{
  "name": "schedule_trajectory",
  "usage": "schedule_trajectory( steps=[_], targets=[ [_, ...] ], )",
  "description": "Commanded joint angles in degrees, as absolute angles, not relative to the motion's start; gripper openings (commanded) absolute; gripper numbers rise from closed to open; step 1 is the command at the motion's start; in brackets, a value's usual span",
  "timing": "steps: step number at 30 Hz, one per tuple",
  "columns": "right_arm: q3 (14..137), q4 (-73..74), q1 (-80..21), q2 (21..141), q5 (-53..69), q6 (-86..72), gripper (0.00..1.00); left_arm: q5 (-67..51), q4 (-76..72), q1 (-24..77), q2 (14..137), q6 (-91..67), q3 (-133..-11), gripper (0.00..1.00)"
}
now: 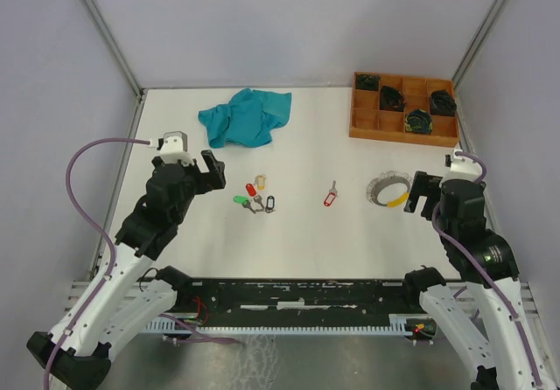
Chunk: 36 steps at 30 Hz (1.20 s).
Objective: Put the keys on the keyring
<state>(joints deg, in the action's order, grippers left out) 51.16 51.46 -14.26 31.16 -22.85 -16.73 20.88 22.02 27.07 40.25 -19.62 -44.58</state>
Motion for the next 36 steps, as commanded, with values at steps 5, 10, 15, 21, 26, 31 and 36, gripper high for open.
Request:
schedule_trajectory(
  steps=[5, 10, 15, 21, 26, 31, 36],
  targets=[
    [51.6, 49.6, -14.5, 30.7, -24.0, -16.5, 1.00, 18.7, 19.3, 26.8, 39.7, -17.6, -44.2, 0.99],
    [52.6, 50.9, -14.5, 31.9, -23.4, -16.3, 1.00, 18.7, 18.5, 26.8, 38.6, -17.5, -43.9, 0.99],
    [53.2, 50.8, -14.5, 33.7, -19.8, -15.8, 1.00, 18.5, 18.7, 26.9, 38.0, -17.6, -43.9, 0.99],
    [53.7, 49.5, -14.5, 39.5, -15.0, -16.2, 1.00, 17.1, 20.7, 26.8, 37.7, -17.9, -45.3, 0.99],
    [52.4, 45.8, -14.5, 45.1, -15.3, -17.0, 1.00, 16.2, 21.1, 27.2, 38.4, -16.1, -46.3, 0.99],
    [50.7, 39.9, -14.4, 53.6, -17.8, -19.1, 1.00, 14.7, 19.4, 27.4, 38.6, -15.2, -44.6, 0.99],
    [49.0, 31.3, -14.1, 62.5, -20.3, -21.7, 1.00, 12.8, 18.9, 27.8, 37.7, -13.8, -43.4, 0.99]
  ],
)
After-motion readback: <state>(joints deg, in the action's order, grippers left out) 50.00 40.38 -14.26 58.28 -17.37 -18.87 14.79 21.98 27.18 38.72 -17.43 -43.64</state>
